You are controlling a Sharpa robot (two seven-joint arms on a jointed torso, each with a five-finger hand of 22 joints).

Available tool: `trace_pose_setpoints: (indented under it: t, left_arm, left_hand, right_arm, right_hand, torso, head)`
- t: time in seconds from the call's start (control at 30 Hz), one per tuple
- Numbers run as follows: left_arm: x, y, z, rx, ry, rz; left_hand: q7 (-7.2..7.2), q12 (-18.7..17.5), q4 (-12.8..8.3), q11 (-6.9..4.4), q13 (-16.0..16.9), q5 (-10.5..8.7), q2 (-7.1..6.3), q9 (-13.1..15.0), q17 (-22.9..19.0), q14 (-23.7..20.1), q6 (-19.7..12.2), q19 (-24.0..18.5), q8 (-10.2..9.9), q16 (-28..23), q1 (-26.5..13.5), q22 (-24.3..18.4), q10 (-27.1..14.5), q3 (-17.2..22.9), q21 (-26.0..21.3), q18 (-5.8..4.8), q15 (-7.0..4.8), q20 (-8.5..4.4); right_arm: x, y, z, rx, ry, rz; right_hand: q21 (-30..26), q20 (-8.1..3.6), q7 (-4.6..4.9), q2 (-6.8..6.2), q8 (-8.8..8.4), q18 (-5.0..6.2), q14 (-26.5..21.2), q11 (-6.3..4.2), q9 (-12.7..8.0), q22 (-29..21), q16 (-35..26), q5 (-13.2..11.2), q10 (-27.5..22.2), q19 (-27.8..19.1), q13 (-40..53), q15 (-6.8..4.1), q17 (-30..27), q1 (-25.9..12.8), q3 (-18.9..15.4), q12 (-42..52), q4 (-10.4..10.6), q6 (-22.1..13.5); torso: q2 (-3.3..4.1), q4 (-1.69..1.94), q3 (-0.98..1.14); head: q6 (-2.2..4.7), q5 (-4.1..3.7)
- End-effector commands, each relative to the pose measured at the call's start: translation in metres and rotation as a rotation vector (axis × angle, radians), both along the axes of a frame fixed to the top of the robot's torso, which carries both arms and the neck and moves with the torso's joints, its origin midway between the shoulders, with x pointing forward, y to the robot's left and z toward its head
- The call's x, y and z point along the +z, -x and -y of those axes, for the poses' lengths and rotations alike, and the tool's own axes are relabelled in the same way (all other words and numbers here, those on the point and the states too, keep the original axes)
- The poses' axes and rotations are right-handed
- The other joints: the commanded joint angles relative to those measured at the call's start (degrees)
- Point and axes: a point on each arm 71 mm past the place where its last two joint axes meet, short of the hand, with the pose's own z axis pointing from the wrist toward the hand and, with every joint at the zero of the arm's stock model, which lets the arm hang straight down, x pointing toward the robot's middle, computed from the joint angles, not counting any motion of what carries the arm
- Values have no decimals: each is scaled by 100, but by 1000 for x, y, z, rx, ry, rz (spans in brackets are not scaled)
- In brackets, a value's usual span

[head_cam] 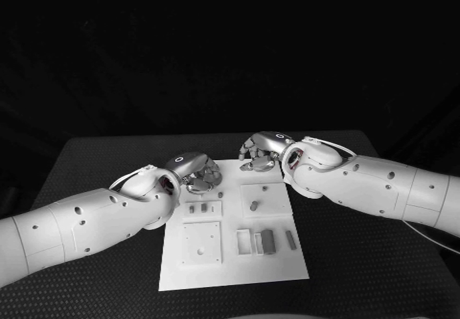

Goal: Assemble the parts on the task board

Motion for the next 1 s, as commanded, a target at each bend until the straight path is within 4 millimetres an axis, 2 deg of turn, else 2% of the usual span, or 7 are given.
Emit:
trace_pose_setpoints:
  t: [0.03, 0.3, 0.67, 0.83, 1.0]
  left_arm:
    - [0, 3, 8, -76, -71, 89]
    - [-9, 0, 19, -91, -137, 49]
    - [-18, -3, 26, -103, -197, -7]
    - [-25, -2, 30, -107, -210, -28]
    - [-28, -3, 29, -102, -210, -32]
  left_hand:
    - [-4, -62, 14, 3, -19, -25, 0, -35, 28, 75, 64, 70, 13, 51, 67, 42, 59, -39, 58, 258, -4, -10]
    - [11, -298, 36, 72, -111, -25, -7, -129, 52, 66, 64, 69, 7, 53, -12, 88, -55, -66, 46, 292, 57, 37]
    - [55, -408, 54, 90, -156, 8, 8, -195, 69, 98, 40, 109, -1, 68, -60, 117, -50, -72, 45, 332, 74, 60]
    - [54, -480, 74, 105, -191, -2, -14, -230, 85, 127, 16, 146, -8, 91, -123, 137, -81, -101, 56, 356, 87, 69]
    - [56, -516, 82, 108, -209, 0, -21, -254, 105, 157, 3, 186, -9, 128, -147, 162, -74, -111, 76, 380, 88, 73]
  right_arm:
    - [1, 0, -1, -3, -7, 8]
    - [1, 0, -3, 1, -7, 7]
    - [0, 0, -5, 3, -9, 8]
    - [1, -1, -6, 2, -12, 12]
    - [1, -1, -5, 0, -13, 14]
  right_hand:
    - [-19, -35, 73, 19, -31, 267, -28, 27, 5, 55, -24, 12, 9, -2, -2, 7, 1, -34, 8, -33, 39, -19]
    - [-19, -36, 73, 21, -32, 267, -24, 27, 6, 55, -24, 12, 8, -1, -3, 8, 6, -34, 8, -34, 40, -19]
    - [-19, -37, 73, 23, -32, 267, -18, 27, 7, 54, -24, 12, 8, 2, -3, 8, 12, -34, 8, -34, 41, -20]
    - [-20, -37, 73, 23, -33, 267, -25, 28, 8, 54, -28, 12, 8, 3, -3, 8, -2, -33, 8, -34, 41, -21]
    - [-20, -37, 74, 22, -33, 267, -17, 28, 8, 54, -25, 12, 8, 4, -3, 8, 11, -35, 7, -34, 42, -21]
  torso:
    - [2, 1, -2]
    - [4, 2, -4]
    - [3, -1, 5]
    - [0, 3, -5]
    - [1, 7, 0]
  head:
    - [6, -13]
    - [8, -31]
    - [-5, -42]
    - [-11, -64]
    - [-22, -73]
